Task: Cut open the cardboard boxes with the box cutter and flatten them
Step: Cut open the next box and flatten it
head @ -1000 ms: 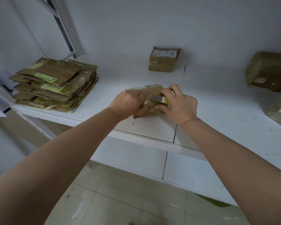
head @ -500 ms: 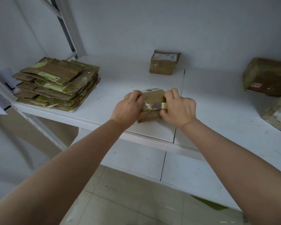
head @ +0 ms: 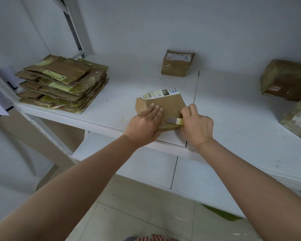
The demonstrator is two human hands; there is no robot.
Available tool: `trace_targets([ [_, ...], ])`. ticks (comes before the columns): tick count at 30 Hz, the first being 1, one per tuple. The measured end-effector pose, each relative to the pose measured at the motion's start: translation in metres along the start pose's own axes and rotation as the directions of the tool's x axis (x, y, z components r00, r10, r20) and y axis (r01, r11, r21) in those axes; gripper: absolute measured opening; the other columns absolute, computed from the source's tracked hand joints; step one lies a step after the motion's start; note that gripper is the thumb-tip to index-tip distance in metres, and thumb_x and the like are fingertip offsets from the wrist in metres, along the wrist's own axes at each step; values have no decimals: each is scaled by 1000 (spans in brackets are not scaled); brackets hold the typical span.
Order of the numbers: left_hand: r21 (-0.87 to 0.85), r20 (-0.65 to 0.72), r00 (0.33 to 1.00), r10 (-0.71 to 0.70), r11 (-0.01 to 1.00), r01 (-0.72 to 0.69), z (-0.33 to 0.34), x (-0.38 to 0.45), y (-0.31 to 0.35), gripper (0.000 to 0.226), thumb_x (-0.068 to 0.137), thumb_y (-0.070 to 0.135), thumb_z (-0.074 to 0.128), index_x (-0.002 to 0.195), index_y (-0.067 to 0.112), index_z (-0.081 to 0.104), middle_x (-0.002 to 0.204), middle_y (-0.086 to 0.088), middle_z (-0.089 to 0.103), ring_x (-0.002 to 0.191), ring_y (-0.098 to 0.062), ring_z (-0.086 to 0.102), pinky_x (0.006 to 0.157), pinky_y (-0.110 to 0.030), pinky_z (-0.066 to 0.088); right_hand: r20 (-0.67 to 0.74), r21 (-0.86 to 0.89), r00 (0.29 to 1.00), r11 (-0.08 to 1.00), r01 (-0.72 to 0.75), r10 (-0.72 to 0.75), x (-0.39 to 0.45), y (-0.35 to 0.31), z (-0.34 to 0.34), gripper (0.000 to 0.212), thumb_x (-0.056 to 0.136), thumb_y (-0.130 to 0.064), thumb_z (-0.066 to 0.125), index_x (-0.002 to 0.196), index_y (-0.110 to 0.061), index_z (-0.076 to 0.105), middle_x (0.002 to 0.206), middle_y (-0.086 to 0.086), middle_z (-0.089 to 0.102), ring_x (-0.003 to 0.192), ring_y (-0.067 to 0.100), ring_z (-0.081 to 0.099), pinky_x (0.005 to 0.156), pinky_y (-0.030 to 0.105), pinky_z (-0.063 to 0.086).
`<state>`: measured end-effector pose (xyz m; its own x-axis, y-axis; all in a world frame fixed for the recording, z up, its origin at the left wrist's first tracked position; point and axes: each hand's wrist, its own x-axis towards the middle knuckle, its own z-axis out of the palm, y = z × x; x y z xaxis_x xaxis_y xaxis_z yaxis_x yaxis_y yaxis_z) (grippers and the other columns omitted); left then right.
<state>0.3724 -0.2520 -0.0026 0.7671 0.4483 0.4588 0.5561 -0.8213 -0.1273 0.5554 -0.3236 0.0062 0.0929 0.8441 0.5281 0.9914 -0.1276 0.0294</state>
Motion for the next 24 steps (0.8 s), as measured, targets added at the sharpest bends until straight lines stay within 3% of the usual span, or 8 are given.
trace_targets([
  [4, -52, 6, 1000, -4, 999, 4, -18, 1, -9, 56, 83, 43, 41, 112, 4, 69, 114, -13, 69, 104, -31, 66, 71, -40, 58, 125, 29, 990, 998, 63, -66, 10, 9, -15, 31, 59, 0, 75, 86, -11, 65, 83, 6, 57, 44, 29, 54, 44, 18, 21],
  [7, -197, 110, 971, -214, 952, 232, -35, 9, -11, 70, 84, 65, 28, 115, 16, 66, 105, -9, 71, 90, -30, 68, 73, -36, 53, 314, 156, 948, 988, 3, -52, 15, 19, -28, 31, 84, -19, 57, 115, -24, 58, 112, -4, 55, 89, 26, 61, 65, 31, 43],
  [9, -236, 130, 932, -338, 902, 360, -38, 16, -16, 65, 87, 66, 31, 122, 19, 59, 100, -7, 71, 87, -30, 65, 76, -35, 47, 277, 288, 959, 948, -136, 53, 18, 21, -31, 32, 88, -27, 56, 120, -27, 54, 115, -6, 60, 101, 25, 59, 75, 33, 46],
  [12, -276, 93, 892, -443, 849, 451, -35, 26, -18, 40, 96, 47, 45, 124, 19, 47, 99, -3, 70, 85, -30, 63, 74, -35, 43, 242, 346, 936, 879, -328, 254, 29, 18, -24, 31, 92, -32, 57, 119, -24, 44, 102, 0, 63, 90, 27, 60, 65, 31, 41],
  [16, -324, 20, 915, -402, 864, 386, -22, 24, -13, 22, 95, 25, 54, 114, 17, 60, 116, -2, 57, 100, -25, 58, 73, -37, 50, 254, 286, 933, 901, -326, 256, 33, 11, -12, 22, 92, -33, 58, 110, -25, 50, 99, -2, 57, 84, 25, 56, 62, 29, 34],
  [19, -359, 15, 944, -330, 879, 313, -11, 22, -13, 30, 93, 33, 52, 105, 13, 71, 121, -4, 60, 115, -26, 51, 81, -42, 52, 281, 276, 925, 902, -331, 254, 33, 11, -4, 22, 91, -25, 58, 112, -27, 55, 108, 1, 57, 93, 28, 58, 63, 29, 34],
  [21, -432, 71, 954, -290, 854, 291, -7, 14, -13, 42, 91, 42, 49, 116, 14, 68, 126, -2, 62, 123, -22, 51, 97, -37, 47, 281, 297, 925, 893, -337, 256, 33, 13, -1, 21, 91, -26, 58, 112, -28, 56, 108, 1, 58, 93, 28, 58, 63, 30, 35],
  [24, -490, 67, 969, -236, 839, 238, 1, 2, -15, 44, 88, 25, 61, 129, 10, 60, 135, -6, 56, 132, -23, 45, 111, -25, 30, 269, 341, 934, 883, -322, 237, 27, 14, -1, 21, 91, -27, 58, 112, -25, 54, 112, 2, 55, 90, 28, 58, 63, 31, 40],
])
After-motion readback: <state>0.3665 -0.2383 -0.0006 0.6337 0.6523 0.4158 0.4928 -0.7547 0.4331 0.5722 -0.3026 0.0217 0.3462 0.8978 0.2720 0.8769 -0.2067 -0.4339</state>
